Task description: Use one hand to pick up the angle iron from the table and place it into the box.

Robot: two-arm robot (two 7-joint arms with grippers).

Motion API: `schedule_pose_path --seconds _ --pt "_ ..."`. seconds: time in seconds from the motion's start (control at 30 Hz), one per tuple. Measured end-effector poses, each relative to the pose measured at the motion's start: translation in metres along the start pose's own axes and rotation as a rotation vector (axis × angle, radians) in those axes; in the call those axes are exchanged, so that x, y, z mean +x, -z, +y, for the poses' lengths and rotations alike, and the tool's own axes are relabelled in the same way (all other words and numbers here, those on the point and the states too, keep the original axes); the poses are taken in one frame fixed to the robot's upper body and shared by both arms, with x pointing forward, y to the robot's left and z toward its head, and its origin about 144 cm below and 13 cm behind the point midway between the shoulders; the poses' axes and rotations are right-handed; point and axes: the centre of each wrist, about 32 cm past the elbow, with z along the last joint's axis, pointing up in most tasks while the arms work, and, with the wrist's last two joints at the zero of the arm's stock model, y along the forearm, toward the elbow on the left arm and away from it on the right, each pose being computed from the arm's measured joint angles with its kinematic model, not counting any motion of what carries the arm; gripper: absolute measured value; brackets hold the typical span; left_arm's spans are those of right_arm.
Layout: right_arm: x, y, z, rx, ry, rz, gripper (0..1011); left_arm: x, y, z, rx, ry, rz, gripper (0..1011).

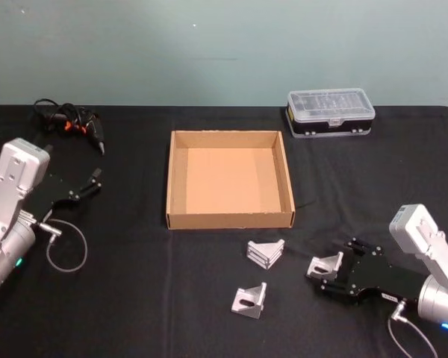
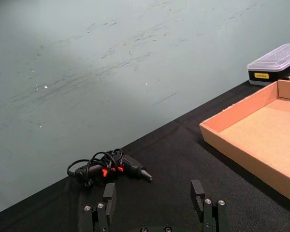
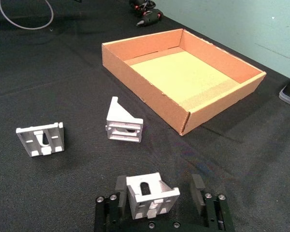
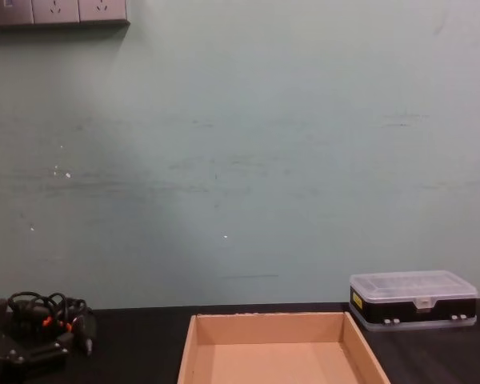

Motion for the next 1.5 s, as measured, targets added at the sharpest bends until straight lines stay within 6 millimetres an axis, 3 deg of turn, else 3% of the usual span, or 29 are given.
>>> schedule_pose_path --seconds 0.43,0.87,1.23,1.5 --pt "0.000 0.000 0.000 0.000 0.000 0.001 466 0.000 0.000 0.000 0.000 0.000 0.000 1011" --pt "-0.001 -0.003 -0.001 0.011 0.005 -0.003 457 0.000 0.000 0.000 0.000 0.000 0.000 1011" --pt "0.004 -0.043 -0.002 0.122 0.060 -0.031 457 0.000 0.000 0.000 0.000 0.000 0.000 1011" --pt "0.025 -0.072 0.027 0.154 0.064 -0.010 456 0.000 0.000 0.000 0.000 0.000 0.000 1011"
